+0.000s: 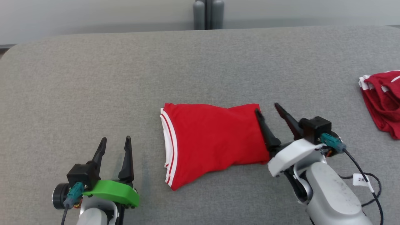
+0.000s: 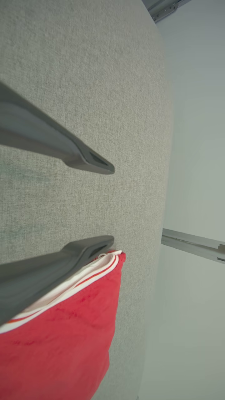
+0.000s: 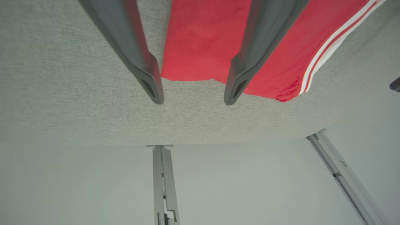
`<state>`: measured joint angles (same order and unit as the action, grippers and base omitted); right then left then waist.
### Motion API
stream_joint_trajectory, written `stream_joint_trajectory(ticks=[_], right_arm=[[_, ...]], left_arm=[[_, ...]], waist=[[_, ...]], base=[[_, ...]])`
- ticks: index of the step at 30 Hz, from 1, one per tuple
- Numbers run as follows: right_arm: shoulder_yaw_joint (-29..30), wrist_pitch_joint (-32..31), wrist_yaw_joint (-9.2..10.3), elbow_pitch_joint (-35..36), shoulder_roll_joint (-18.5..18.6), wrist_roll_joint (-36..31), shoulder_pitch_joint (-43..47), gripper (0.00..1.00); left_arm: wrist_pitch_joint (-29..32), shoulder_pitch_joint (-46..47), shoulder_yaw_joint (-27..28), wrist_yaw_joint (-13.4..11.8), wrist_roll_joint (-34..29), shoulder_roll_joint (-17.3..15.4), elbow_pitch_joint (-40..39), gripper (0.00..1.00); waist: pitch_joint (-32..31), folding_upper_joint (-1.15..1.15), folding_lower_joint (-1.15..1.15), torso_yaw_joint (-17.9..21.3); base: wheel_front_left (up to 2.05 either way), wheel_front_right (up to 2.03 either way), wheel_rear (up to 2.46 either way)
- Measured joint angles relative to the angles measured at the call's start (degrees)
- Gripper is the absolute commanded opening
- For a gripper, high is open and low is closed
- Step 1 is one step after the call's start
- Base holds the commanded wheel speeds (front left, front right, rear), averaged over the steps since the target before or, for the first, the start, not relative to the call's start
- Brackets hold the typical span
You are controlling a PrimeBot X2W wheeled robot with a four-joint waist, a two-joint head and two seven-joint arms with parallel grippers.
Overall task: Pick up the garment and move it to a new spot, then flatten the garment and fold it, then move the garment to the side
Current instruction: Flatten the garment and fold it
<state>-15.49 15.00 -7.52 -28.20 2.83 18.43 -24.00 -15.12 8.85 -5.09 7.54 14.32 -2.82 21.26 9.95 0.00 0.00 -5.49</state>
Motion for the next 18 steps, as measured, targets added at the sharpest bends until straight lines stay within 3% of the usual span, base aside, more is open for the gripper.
stream_joint_trajectory(ticks=[6,18], right_arm=[[8.4,0.0,0.00,1.9,0.0,-8.1,5.5,1.00],[12.0,0.0,0.00,0.7,0.0,-11.5,13.6,1.00]], left_arm=[[0.0,-0.6,1.4,0.0,-3.4,0.0,-0.9,1.00],[0.0,-6.0,2.8,0.0,-4.5,0.0,-0.5,1.00]], waist=[[-0.7,0.00,0.00,3.3],[-5.0,0.00,0.00,4.6]], base=[[0.00,0.00,0.00],[0.00,0.00,0.00]])
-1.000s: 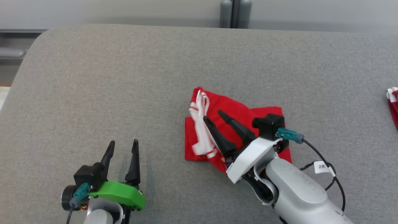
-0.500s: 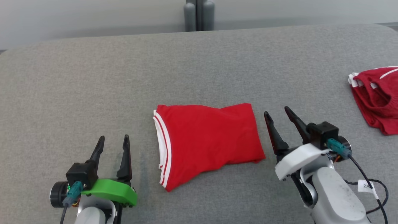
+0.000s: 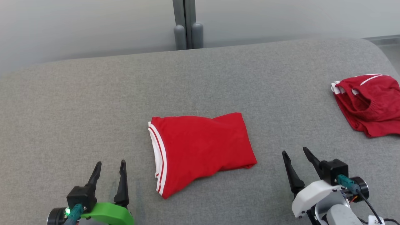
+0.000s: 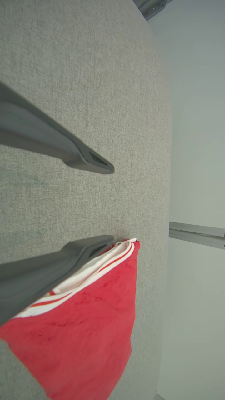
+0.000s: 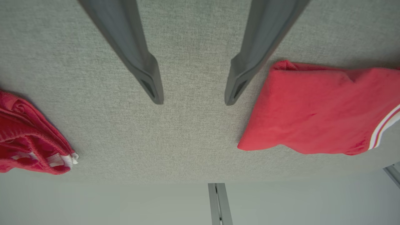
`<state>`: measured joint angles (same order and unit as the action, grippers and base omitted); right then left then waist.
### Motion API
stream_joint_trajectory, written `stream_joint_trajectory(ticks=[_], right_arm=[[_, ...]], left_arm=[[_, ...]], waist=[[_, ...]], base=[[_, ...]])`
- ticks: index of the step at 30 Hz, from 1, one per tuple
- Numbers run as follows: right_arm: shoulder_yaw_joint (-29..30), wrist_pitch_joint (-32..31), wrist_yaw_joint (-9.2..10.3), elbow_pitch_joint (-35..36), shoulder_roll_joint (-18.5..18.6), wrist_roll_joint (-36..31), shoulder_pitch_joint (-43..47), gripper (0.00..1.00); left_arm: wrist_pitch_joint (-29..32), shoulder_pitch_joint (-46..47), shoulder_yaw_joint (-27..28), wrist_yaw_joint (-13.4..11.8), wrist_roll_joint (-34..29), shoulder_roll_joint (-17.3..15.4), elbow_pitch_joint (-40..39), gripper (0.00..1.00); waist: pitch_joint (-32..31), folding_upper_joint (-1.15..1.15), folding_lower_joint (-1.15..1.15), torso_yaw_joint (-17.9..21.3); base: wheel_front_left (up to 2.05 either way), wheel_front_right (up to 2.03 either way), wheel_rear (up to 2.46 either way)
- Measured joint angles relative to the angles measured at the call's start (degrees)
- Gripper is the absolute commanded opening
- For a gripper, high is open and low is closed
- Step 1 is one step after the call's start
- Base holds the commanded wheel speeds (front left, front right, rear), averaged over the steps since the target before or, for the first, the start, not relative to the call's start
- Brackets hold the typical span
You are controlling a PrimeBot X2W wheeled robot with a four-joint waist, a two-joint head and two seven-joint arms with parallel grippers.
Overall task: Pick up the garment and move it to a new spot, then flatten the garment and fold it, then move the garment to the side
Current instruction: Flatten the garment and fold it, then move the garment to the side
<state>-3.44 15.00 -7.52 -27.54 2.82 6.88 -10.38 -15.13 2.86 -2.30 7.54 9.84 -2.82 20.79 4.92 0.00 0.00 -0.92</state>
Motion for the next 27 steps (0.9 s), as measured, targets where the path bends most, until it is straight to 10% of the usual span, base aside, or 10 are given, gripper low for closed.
stream_joint_trajectory(ticks=[17,27], right_arm=[[-3.5,0.0,0.00,-2.3,0.0,0.5,-5.1,1.00],[-10.8,0.0,0.00,-16.4,-0.1,1.8,-16.3,1.00]], left_arm=[[0.0,-0.1,-2.2,0.0,0.9,0.0,-1.0,1.00],[0.0,3.7,-6.8,0.0,2.7,0.0,-0.5,1.00]], waist=[[1.2,0.00,0.00,-2.1],[5.1,0.00,0.00,-6.3]], base=[[0.00,0.00,0.00],[0.00,0.00,0.00]])
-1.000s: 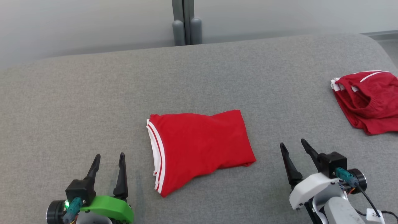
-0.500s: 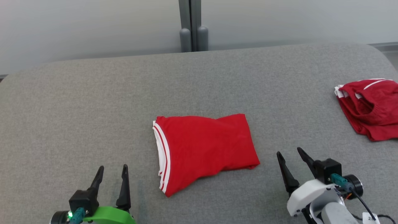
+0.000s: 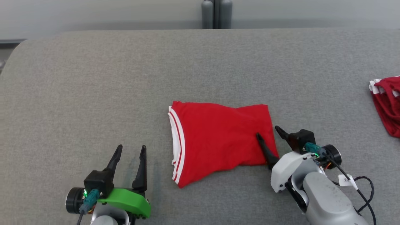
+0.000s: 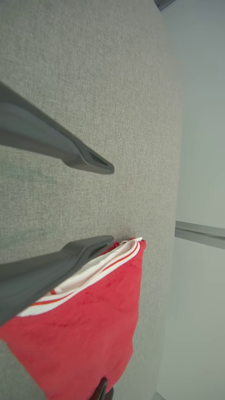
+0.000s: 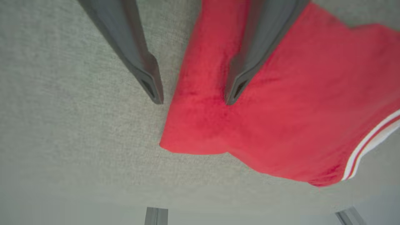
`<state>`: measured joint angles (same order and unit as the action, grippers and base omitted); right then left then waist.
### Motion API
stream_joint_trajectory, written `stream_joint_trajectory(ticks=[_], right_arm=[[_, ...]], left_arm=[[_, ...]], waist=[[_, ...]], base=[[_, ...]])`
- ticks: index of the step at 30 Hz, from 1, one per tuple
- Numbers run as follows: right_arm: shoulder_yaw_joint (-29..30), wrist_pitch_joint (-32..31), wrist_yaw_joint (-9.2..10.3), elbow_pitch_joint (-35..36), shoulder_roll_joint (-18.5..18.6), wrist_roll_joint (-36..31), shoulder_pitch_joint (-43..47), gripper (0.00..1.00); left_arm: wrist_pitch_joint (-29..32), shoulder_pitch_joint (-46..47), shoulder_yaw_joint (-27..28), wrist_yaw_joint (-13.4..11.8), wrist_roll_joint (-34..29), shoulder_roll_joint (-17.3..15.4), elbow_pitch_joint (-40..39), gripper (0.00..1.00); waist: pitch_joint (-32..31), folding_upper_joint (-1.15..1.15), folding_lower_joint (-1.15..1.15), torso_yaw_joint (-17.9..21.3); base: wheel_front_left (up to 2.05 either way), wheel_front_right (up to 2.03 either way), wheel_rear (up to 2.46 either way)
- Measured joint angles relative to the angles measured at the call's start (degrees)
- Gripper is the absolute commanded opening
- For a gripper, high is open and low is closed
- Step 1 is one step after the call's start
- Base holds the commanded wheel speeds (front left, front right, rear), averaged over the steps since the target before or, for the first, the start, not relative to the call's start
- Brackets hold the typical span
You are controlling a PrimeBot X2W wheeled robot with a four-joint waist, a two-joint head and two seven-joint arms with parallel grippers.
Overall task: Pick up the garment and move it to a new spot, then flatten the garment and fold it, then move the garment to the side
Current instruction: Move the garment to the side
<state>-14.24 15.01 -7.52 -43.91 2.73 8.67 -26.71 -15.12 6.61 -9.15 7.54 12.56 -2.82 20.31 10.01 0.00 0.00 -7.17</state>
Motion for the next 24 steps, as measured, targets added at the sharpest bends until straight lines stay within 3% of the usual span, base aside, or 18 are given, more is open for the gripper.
stream_joint_trajectory(ticks=[3,5,6,15,24], right_arm=[[-0.7,0.3,0.00,-6.3,0.0,0.1,-1.5,1.00],[-1.4,0.6,0.00,-8.5,0.1,1.1,-2.7,0.16],[-2.1,0.7,0.00,-8.9,0.1,1.9,-2.8,0.00],[2.1,0.5,-0.26,-5.4,-0.5,2.2,-0.3,0.00],[5.3,0.3,-0.09,-1.4,-0.1,1.3,4.2,0.00]], left_arm=[[0.0,0.1,-0.7,0.0,0.4,0.0,0.3,1.00],[0.0,0.1,-0.9,0.0,0.4,0.0,0.4,1.00],[0.0,0.1,-0.8,0.0,0.4,0.0,0.5,1.00],[0.0,-1.5,0.0,0.0,-0.1,0.0,0.0,1.00],[0.0,-1.2,-1.6,0.0,-0.7,-0.4,-0.8,1.00]], waist=[[0.7,0.00,0.00,-1.5],[1.1,0.00,0.00,-2.2],[1.3,0.00,0.00,-2.4],[1.4,0.00,0.00,1.6],[0.7,0.00,0.00,12.5]], base=[[0.00,0.00,0.00],[0.00,0.00,0.00],[0.00,0.00,0.00],[0.00,0.00,0.00],[0.00,0.00,0.00]])
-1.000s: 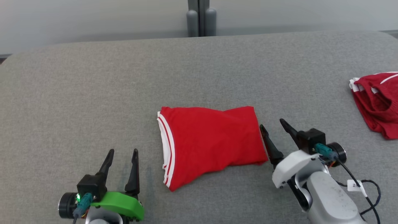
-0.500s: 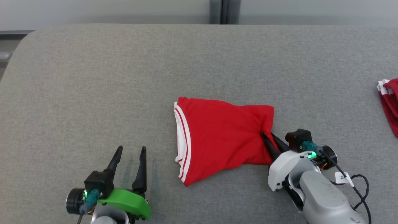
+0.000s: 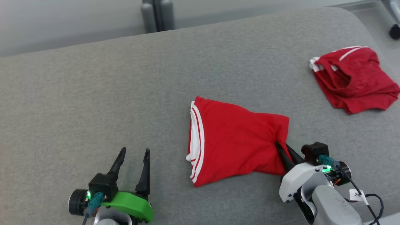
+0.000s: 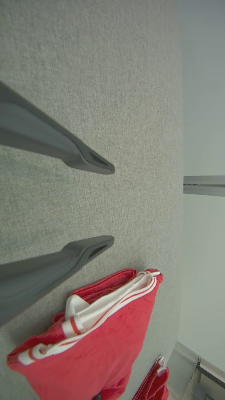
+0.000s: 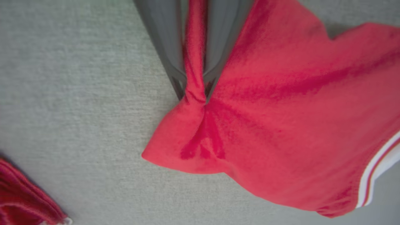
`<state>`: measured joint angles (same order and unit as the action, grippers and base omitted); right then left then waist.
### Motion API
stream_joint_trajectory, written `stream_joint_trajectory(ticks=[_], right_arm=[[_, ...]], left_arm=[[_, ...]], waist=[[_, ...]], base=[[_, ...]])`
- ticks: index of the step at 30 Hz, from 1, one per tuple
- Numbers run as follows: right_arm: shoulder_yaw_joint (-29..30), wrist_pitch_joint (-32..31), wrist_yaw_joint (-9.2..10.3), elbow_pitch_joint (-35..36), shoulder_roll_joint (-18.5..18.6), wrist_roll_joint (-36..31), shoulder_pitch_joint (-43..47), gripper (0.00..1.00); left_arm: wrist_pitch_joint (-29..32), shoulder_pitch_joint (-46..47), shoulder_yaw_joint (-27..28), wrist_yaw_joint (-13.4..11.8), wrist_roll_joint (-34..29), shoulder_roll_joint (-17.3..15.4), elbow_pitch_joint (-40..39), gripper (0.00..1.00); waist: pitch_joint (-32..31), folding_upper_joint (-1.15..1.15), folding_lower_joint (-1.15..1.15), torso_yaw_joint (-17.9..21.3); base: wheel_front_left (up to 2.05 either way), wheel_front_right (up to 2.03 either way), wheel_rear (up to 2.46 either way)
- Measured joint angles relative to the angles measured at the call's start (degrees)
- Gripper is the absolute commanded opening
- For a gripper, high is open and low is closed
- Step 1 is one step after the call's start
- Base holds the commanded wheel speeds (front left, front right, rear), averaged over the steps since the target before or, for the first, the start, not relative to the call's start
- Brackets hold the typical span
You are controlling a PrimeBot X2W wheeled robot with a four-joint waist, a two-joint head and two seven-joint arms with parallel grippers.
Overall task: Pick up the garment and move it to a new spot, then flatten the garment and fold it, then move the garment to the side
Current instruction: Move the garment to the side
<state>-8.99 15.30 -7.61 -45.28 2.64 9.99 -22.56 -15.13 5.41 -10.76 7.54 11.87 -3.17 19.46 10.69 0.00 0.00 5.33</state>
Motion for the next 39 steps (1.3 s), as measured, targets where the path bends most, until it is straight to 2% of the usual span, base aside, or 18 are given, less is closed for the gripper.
stream_joint_trajectory(ticks=[7,14,18,23,25,28,31,35,38,39], right_arm=[[0.2,-0.2,0.07,2.8,0.2,-0.5,1.3,0.00],[-0.8,-0.2,0.07,4.8,0.2,-2.5,0.4,0.00],[-2.7,-0.2,0.07,5.8,0.3,-2.6,-3.7,0.00],[-5.6,-0.2,0.07,4.5,0.2,-4.9,-14.4,0.00],[-4.8,-0.2,0.07,2.6,0.1,-6.0,-19.2,0.00],[0.7,-1.4,0.07,-1.5,0.2,-11.3,-27.6,0.00],[7.9,-3.4,0.07,-4.2,0.8,-19.3,-33.1,0.00],[18.5,-7.5,0.07,-4.7,4.0,-30.4,-35.1,0.00],[27.1,-8.8,0.07,-2.5,5.4,-37.8,-34.9,0.00],[29.4,-8.8,0.07,-1.7,5.4,-39.5,-34.6,0.15]], left_arm=[[0.0,0.8,-2.5,0.0,0.1,-1.1,-0.8,1.00],[0.0,1.2,-4.0,0.0,0.1,-1.9,-1.5,1.00],[0.0,1.7,-4.4,0.0,0.1,-2.8,-1.9,1.00],[0.0,3.2,-4.3,0.0,0.7,-4.3,-2.2,1.00],[0.0,3.8,-4.3,0.0,0.7,-5.0,-2.5,1.00],[0.0,4.5,-4.3,0.0,1.0,-6.2,-2.8,1.00],[0.0,5.6,-4.6,0.0,1.1,-7.0,-3.0,1.00],[0.0,6.8,-5.2,0.0,1.2,-7.4,-3.1,1.00],[0.0,7.4,-5.1,0.0,1.5,-7.4,-3.2,1.00],[0.0,7.5,-5.0,0.0,1.5,-7.3,-3.2,1.00]], waist=[[0.0,0.00,0.00,9.4],[0.8,0.00,0.00,16.7],[2.3,0.00,0.00,18.7],[5.1,0.00,0.00,19.3],[6.3,0.00,0.00,19.0],[8.5,0.00,0.00,18.1],[10.3,0.00,0.00,17.2],[12.1,0.00,0.00,15.5],[13.1,0.00,-0.01,13.9],[13.4,0.00,-0.01,13.5]], base=[[0.00,0.00,0.00],[0.00,0.00,0.00],[0.00,0.00,0.00],[0.00,0.00,0.00],[0.00,0.00,0.00],[0.00,0.00,0.00],[0.00,0.00,0.00],[0.00,0.00,0.00],[0.00,0.00,0.00],[0.00,0.00,0.00]])
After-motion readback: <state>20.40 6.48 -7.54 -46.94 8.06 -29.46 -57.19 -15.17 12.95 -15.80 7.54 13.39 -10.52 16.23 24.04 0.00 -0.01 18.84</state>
